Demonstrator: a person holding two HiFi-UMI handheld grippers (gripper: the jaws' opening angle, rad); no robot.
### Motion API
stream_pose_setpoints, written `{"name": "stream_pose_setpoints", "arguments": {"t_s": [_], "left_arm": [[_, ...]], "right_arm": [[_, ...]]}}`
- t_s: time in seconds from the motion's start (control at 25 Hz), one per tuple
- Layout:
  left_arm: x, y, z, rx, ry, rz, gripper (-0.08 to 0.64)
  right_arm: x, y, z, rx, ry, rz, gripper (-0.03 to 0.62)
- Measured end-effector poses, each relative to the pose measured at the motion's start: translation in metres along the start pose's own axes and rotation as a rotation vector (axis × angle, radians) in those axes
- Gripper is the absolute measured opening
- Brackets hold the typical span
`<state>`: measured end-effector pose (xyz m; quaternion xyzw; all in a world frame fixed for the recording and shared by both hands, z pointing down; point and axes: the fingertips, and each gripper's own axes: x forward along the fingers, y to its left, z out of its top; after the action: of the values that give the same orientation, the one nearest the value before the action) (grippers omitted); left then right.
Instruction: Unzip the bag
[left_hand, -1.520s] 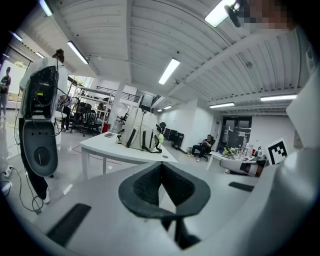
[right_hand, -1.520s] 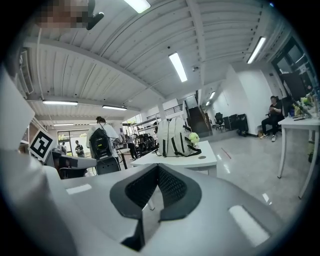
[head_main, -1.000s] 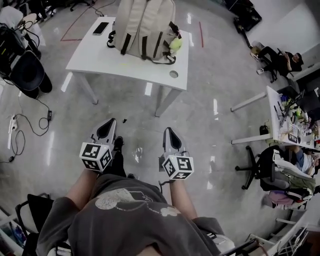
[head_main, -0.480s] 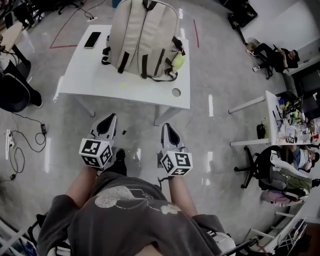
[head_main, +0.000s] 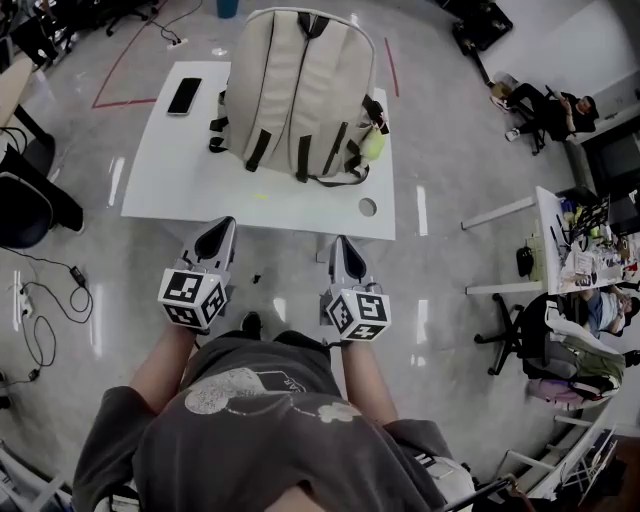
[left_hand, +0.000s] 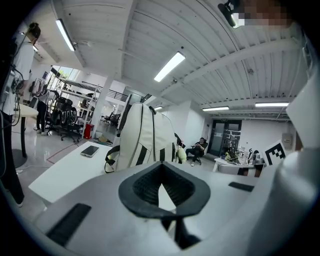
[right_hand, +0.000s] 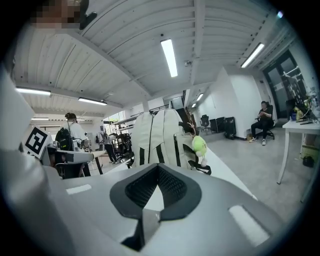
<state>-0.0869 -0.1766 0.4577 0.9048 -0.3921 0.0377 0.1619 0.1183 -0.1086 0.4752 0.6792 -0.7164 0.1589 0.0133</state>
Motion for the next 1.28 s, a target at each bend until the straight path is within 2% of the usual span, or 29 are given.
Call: {"name": "stream_pose_setpoints", "arguments": {"t_s": [0.32, 0.68, 1.08, 1.28], "left_arm": [[0.021, 0.025, -0.003, -0.022, 0.024, -0.003, 0.006], [0.057, 0.038, -0.004, -0.043, 0.032, 0.014, 0.006], [0.127, 0.038, 0.012, -0.054, 0.038, 0.015, 0.006], [0.155, 0.035, 0.016, -0.055, 0.049, 0.017, 0.006]], "right_arm": [[0.028, -0.005, -0.004, -0.001, 0.016, -0.029, 0.0], [0.086, -0.035, 0.019, -0.012, -0.011, -0.041, 0.0], [0.17, -0.056, 0.038, -0.054, 0.036, 0.028, 0.002], [0.195, -0.066, 0.036, -0.087, 0.079, 0.038, 0.061]]}}
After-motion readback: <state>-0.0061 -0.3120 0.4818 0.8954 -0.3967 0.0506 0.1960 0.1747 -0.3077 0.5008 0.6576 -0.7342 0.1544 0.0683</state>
